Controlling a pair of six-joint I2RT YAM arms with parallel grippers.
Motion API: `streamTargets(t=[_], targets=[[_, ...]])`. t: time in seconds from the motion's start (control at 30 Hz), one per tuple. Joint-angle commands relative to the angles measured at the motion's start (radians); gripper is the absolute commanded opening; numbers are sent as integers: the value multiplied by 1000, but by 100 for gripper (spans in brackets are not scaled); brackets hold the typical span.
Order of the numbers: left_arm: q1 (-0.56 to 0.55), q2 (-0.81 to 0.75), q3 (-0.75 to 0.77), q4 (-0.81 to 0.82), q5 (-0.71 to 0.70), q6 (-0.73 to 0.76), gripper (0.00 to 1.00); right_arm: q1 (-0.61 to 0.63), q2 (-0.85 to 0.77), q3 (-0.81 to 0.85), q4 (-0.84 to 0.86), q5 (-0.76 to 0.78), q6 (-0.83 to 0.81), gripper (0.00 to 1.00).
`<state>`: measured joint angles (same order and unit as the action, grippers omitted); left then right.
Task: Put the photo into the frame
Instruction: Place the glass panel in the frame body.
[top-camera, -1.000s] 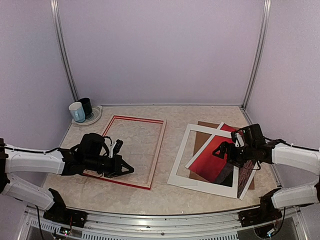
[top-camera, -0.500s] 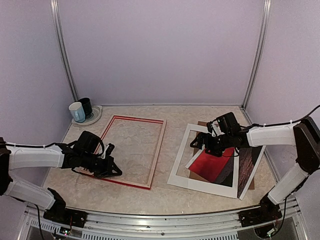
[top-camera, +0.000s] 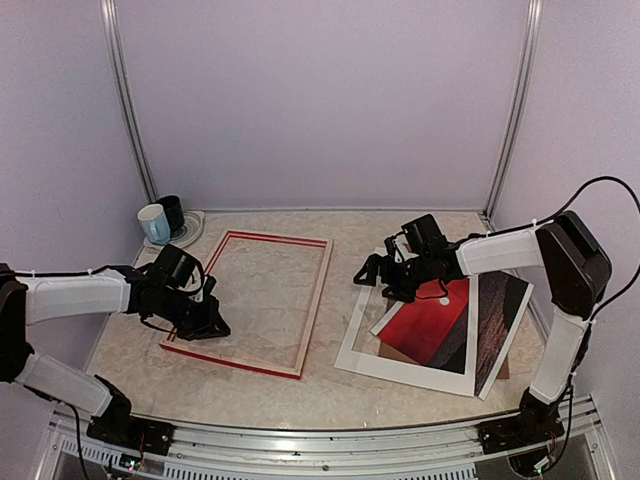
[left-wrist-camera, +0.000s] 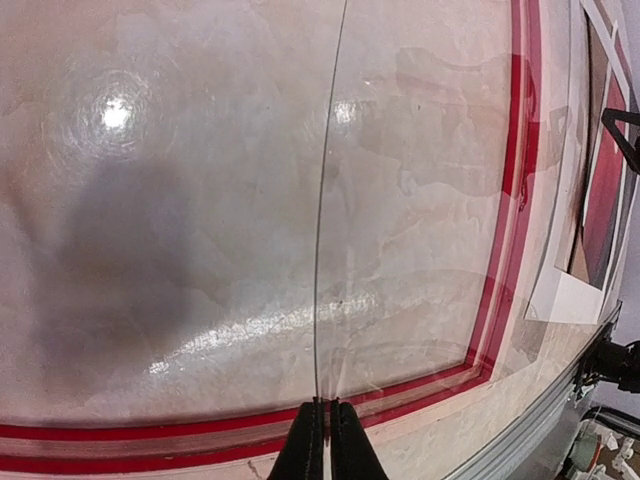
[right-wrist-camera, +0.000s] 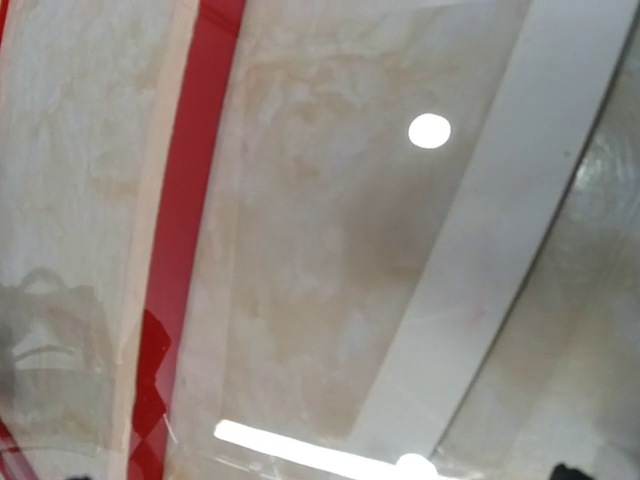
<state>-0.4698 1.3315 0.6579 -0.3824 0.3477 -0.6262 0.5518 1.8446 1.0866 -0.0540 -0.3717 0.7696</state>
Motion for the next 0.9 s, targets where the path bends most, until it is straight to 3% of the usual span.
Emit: streamTargets(t=[0.0,0.27,0.87], targets=[[9,11,48,-73,-50,8,6,12,10,23,17,0,50,99],[9,-10,51,-115,-98,-46,6,17,29,19,40,17,131,99],[10,-59,-1,-149,-185,-113,1,66,171,190,-13,6,168,99]])
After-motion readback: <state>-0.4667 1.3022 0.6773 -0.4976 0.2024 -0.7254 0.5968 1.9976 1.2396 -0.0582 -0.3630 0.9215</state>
